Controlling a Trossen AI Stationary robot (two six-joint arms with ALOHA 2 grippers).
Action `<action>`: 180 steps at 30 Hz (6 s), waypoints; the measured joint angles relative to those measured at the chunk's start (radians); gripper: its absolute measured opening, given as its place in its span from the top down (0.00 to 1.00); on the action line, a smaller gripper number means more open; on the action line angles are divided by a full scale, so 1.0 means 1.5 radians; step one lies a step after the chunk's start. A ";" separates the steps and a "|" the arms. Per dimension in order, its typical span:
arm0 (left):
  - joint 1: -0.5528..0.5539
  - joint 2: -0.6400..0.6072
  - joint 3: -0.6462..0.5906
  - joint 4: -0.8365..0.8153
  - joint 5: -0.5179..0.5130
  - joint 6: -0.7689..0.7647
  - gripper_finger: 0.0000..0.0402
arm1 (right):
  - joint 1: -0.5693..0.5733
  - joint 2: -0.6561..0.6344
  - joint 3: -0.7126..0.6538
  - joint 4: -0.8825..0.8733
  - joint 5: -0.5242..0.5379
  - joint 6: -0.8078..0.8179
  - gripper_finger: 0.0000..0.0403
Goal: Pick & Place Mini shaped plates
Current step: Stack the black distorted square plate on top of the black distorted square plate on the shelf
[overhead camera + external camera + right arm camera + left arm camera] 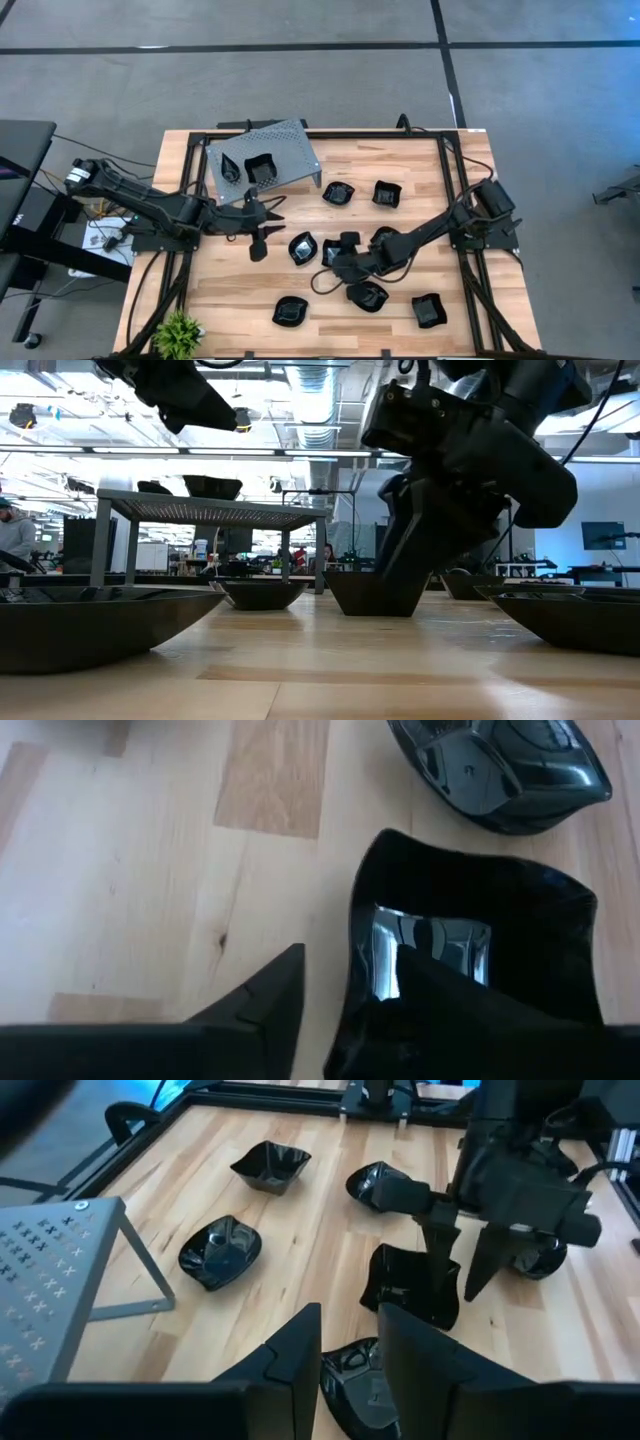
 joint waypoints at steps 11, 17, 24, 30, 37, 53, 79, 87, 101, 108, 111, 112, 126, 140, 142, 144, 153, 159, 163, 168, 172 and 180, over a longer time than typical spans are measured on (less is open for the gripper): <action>-0.007 0.012 0.001 0.107 0.122 -0.023 0.74 | -0.012 -0.016 0.020 -0.021 -0.029 -0.085 0.96; -0.046 0.092 0.001 0.191 0.132 0.047 0.74 | -0.005 -0.016 0.088 -0.085 -0.082 -0.193 0.99; -0.071 0.214 0.001 0.248 0.141 0.085 0.72 | -0.006 -0.017 0.143 -0.171 -0.092 -0.185 0.99; -0.067 0.234 0.001 0.254 0.140 0.085 0.69 | -0.007 0.012 0.139 -0.172 -0.071 -0.147 0.88; -0.066 0.205 0.001 0.265 0.139 0.079 0.69 | -0.018 0.066 0.139 -0.160 -0.063 -0.132 0.71; -0.071 0.226 0.001 0.275 0.176 0.136 0.73 | -0.022 0.065 0.140 -0.223 -0.111 -0.219 0.95; -0.050 0.433 0.001 0.427 0.188 0.191 0.69 | -0.067 0.066 0.257 -0.311 -0.250 -0.261 0.99; -0.052 0.431 0.001 0.432 0.188 0.191 0.82 | -0.083 0.066 0.258 -0.311 -0.251 -0.265 0.98; -0.051 0.431 0.001 0.434 0.219 0.194 0.98 | -0.093 0.066 0.260 -0.303 -0.247 -0.265 0.85; -0.051 0.431 0.001 0.433 0.229 0.194 0.98 | -0.093 0.066 0.299 -0.333 -0.247 -0.265 0.75; -0.051 0.431 0.001 0.432 0.229 0.188 0.98 | -0.094 0.066 0.349 -0.402 -0.246 -0.265 0.72; -0.051 0.431 0.001 0.433 0.229 0.186 0.98 | -0.094 0.066 0.370 -0.436 -0.237 -0.262 0.71; -0.049 0.360 0.060 0.345 0.076 0.175 0.98 | -0.064 -0.173 0.442 -0.706 -0.109 -0.215 0.71; 0.114 -0.028 0.107 -0.111 -0.095 0.115 0.98 | -0.081 -0.605 -0.326 0.279 -0.107 -0.268 0.71; 0.154 -0.064 0.107 -0.160 -0.097 0.110 0.98 | -0.098 -0.611 -0.339 0.294 -0.107 -0.280 0.71; 0.187 -0.089 0.107 -0.208 -0.095 0.108 0.97 | -0.110 -0.612 -0.337 0.303 -0.107 -0.264 0.71; 0.257 -0.082 0.090 -0.270 -0.039 0.096 0.97 | -0.137 -0.608 -0.338 0.296 -0.107 -0.259 0.71; 0.257 -0.065 0.067 -0.270 -0.044 0.098 0.98 | -0.131 -0.608 -0.337 0.292 -0.109 -0.258 0.71; 0.257 -0.066 0.053 -0.271 -0.085 0.099 0.92 | -0.131 -0.608 -0.338 0.284 -0.109 -0.258 0.71; 0.254 -0.066 0.052 -0.239 -0.091 0.129 0.81 | -0.131 -0.599 -0.338 0.283 -0.109 -0.258 0.71; 0.227 -0.066 0.052 -0.121 -0.090 0.155 0.74 | -0.135 -0.580 -0.337 0.287 -0.109 -0.254 0.71; 0.098 -0.058 0.052 0.070 0.079 0.146 0.74 | -0.155 -0.517 -0.332 0.298 -0.092 -0.257 0.71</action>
